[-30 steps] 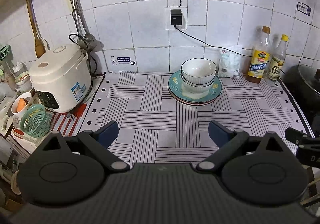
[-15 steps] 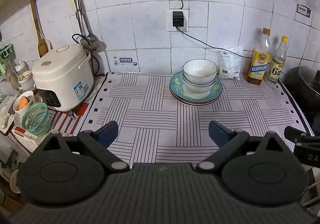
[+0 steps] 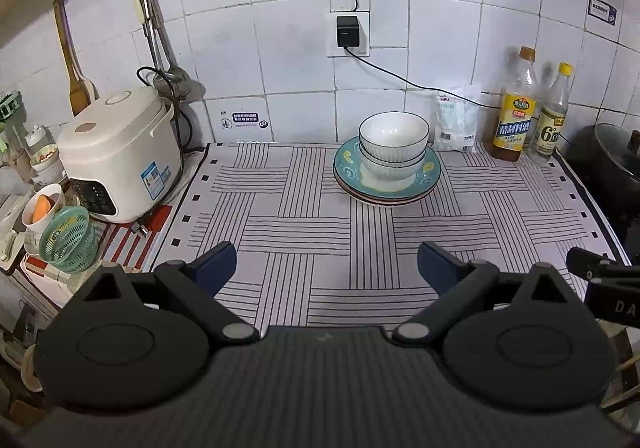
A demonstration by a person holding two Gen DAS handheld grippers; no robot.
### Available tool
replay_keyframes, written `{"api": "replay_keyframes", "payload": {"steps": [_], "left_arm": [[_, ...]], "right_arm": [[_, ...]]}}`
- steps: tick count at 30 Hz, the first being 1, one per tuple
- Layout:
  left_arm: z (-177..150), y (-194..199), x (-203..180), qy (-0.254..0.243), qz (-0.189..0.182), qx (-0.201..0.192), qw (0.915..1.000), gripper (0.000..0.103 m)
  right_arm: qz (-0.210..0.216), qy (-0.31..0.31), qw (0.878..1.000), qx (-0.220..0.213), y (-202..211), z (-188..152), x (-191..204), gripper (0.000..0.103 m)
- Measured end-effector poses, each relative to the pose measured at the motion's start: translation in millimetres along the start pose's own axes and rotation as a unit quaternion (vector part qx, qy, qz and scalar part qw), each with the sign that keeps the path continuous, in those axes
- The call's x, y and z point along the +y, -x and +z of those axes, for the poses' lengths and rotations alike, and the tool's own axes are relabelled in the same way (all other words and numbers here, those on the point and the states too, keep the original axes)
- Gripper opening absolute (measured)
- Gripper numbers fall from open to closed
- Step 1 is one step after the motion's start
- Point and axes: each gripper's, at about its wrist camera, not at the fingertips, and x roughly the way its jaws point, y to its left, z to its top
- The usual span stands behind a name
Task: Organize plates and bowls
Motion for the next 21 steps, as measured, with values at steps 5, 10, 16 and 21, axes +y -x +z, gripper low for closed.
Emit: {"api": "replay_keyframes", "payload": {"steps": [5, 10, 16, 21], "left_arm": [[-0.1, -4.5, 1.8, 0.004, 0.000, 0.008, 1.0000, 0.098], [0.7, -5.5, 1.5, 0.001, 0.004, 0.004, 1.0000, 0.098], [1.3, -6.1, 0.8, 0.003, 0.003, 0.003, 1.0000, 0.098], [3.2, -8.4, -1.7, -0.009, 0.002, 0.008, 0.9999, 0.098]], "right_arm": [[0.003, 0.001, 1.000, 0.004, -1.9, 0.4, -2.5, 0.102], [0.003, 0.000, 1.000, 0.005, -3.4, 0.1, -1.9, 0.102], [0.001, -0.002, 1.000, 0.005, -5.8, 0.6, -2.3, 0.102], [0.000, -0.003, 1.000, 0.006, -6.8, 0.9, -2.9, 0.102]]}}
